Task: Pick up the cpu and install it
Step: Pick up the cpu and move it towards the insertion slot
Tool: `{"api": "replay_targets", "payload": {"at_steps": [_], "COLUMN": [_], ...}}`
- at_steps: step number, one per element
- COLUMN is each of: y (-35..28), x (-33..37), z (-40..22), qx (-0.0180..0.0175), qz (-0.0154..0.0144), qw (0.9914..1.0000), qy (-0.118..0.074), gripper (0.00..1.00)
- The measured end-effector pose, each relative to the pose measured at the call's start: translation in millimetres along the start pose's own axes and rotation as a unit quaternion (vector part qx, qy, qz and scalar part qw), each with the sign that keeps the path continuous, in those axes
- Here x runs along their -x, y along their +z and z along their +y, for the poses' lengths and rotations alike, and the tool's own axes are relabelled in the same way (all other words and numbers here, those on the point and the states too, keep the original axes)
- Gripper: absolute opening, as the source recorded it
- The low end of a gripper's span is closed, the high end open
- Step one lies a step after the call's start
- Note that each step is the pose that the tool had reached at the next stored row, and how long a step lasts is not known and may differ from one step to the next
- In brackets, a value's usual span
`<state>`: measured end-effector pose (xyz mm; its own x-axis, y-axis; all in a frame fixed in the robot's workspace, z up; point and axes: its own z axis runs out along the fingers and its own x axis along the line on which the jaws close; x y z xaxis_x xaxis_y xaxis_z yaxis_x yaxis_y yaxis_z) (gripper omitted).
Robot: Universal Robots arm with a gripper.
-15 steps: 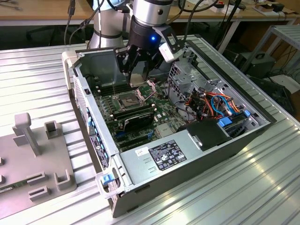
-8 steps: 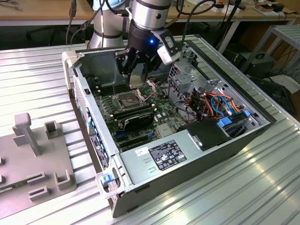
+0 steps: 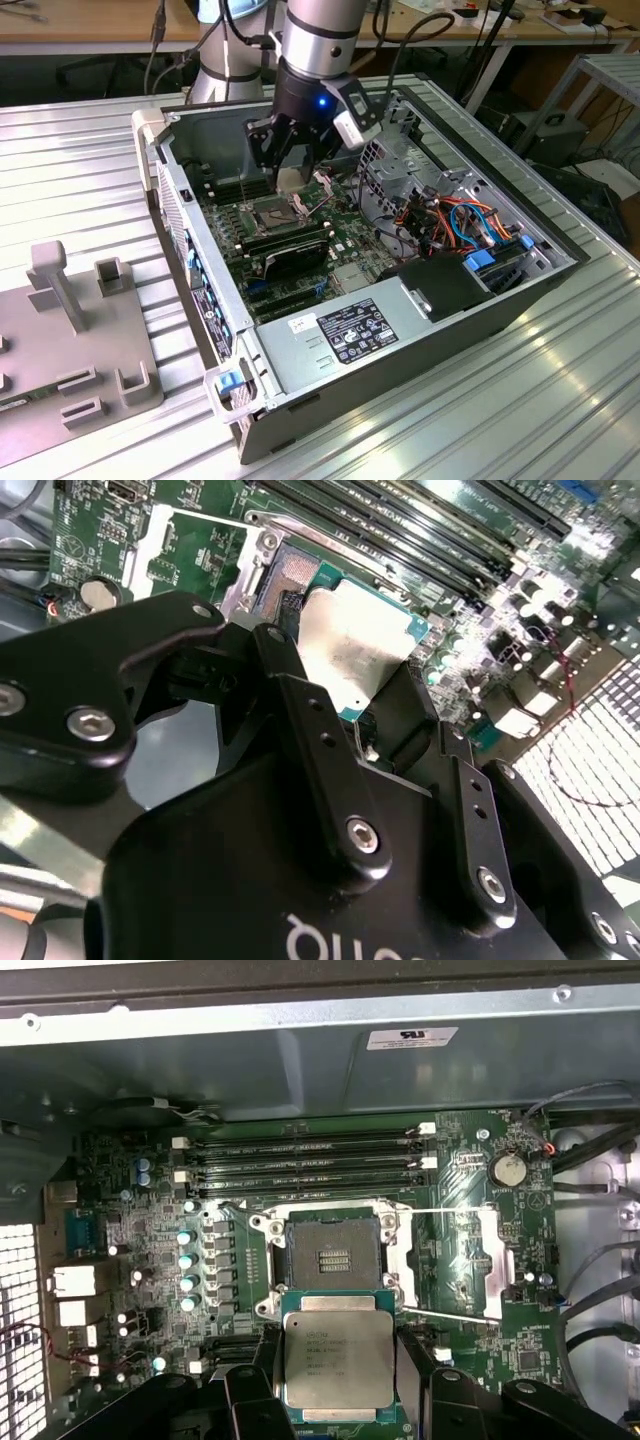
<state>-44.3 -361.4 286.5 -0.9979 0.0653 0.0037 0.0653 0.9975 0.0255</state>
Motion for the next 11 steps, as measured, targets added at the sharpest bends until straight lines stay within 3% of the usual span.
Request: {"api": "replay_targets", "payload": {"at_steps": [6, 11], "y": [12.5, 17.3], "x": [0.1, -0.3], "z": [5.1, 11.5], "qx": [0.0, 0.0], "qz": [0.0001, 0.0001], "qw": [1.0, 0.99999], "qy": [-0.001, -0.005], "gripper": [0.55, 0.55]}}
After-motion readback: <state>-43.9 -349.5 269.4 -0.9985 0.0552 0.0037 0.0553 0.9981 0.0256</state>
